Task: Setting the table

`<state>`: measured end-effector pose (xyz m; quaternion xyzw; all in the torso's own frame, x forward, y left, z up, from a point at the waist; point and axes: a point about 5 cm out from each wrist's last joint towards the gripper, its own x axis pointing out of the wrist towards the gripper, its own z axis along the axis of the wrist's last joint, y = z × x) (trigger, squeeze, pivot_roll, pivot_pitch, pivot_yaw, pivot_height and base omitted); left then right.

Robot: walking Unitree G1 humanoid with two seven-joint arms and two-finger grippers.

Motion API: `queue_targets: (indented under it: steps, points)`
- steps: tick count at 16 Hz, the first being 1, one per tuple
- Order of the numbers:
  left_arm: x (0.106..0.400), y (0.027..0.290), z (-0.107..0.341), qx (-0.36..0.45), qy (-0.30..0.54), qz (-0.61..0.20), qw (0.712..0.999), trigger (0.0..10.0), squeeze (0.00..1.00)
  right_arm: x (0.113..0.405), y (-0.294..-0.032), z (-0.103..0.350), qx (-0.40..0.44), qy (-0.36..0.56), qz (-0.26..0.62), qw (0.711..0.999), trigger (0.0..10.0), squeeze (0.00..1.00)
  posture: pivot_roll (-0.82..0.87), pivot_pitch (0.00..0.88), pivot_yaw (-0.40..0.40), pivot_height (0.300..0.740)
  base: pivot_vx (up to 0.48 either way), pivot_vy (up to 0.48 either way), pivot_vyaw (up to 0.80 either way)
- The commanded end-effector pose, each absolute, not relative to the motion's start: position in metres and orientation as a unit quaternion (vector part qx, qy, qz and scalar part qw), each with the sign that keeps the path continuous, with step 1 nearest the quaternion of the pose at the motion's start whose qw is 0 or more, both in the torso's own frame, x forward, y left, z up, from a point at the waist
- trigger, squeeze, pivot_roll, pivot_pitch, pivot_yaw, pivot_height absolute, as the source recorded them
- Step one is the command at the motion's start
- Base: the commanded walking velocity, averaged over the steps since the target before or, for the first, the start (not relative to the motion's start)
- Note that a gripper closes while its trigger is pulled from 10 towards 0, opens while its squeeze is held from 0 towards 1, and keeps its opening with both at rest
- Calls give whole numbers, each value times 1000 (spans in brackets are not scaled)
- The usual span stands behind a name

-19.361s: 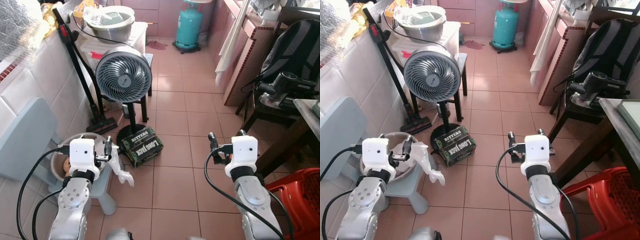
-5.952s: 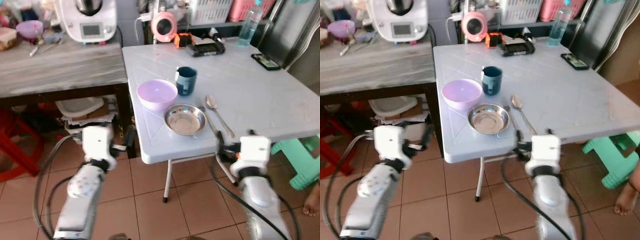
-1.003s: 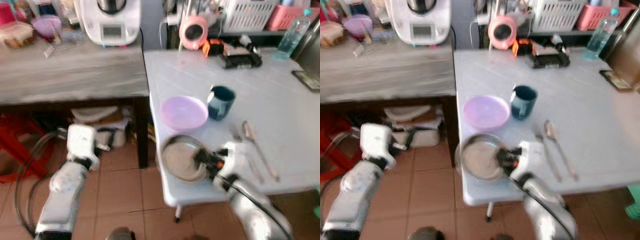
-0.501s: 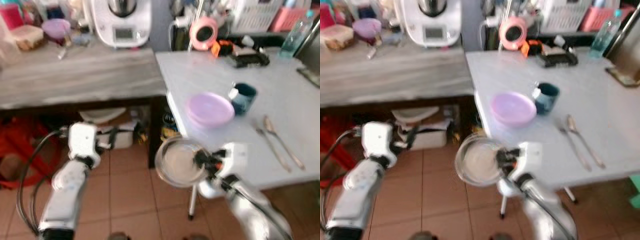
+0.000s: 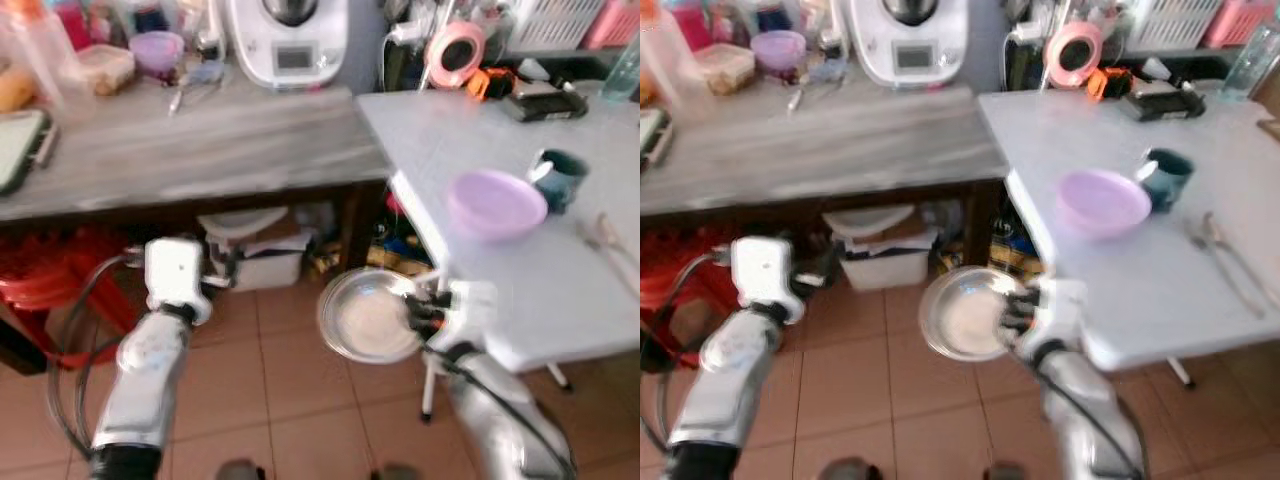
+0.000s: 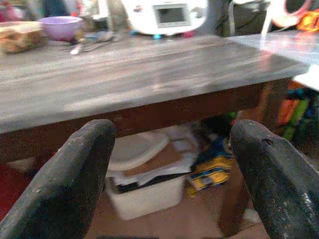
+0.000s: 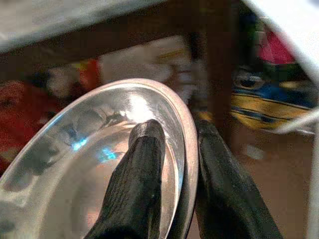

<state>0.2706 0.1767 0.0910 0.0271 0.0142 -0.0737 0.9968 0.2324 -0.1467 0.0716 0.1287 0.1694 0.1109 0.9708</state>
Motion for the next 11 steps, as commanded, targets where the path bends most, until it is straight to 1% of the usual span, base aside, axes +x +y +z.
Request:
queue_targets:
  steps: [1, 6, 11]
  points:
    - [274, 169, 97, 24, 0, -82, 996, 10000, 0, 235, -158, 76, 115, 157, 93, 976, 10000, 0, -56, 0, 13, 740, 0, 480, 0]
    - [276, 168, 96, 25, -3, -82, 996, 10000, 0, 236, -161, 76, 107, 147, 79, 980, 10000, 0, -58, 0, 17, 740, 0, 480, 0]
    - [283, 165, 101, 26, -17, -76, 997, 10000, 0, 253, -170, 103, 66, 60, 52, 995, 10000, 0, -56, 0, 21, 740, 0, 475, 0]
